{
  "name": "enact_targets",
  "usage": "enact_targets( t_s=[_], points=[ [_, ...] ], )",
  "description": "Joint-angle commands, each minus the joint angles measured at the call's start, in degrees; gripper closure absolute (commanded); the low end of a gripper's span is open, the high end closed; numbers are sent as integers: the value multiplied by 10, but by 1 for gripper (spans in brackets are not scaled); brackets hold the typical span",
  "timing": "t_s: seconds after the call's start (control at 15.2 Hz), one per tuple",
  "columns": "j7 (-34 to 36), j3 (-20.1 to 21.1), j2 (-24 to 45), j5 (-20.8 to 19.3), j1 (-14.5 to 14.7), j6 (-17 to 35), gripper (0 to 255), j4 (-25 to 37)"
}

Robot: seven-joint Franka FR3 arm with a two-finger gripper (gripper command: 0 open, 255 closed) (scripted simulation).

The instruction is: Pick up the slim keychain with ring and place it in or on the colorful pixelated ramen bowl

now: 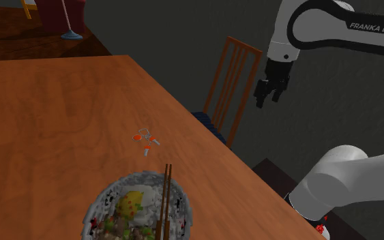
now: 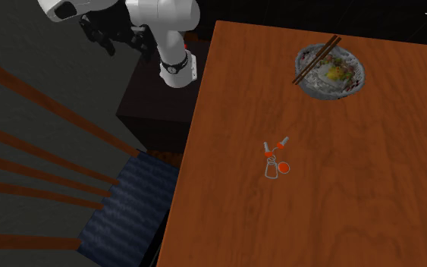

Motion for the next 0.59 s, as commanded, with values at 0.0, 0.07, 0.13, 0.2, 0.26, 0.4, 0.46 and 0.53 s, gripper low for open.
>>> enact_targets(
  t_s=[0.0,0.07,0.13,0.2,0.26,0.4,0.46,0.53],
  points=[
    [0,0,0,0,0,0,0,0],
    [5,8,10,8,6,13,0,0],
    [10,16,20,15,11,25,0,0],
    [15,24,30,22,17,38,0,1],
    [19,32,41,29,23,50,0,3],
    [28,48,64,42,33,75,0,8],
    [33,56,77,48,38,87,0,11],
    [37,64,89,53,43,99,0,15]
  ],
)
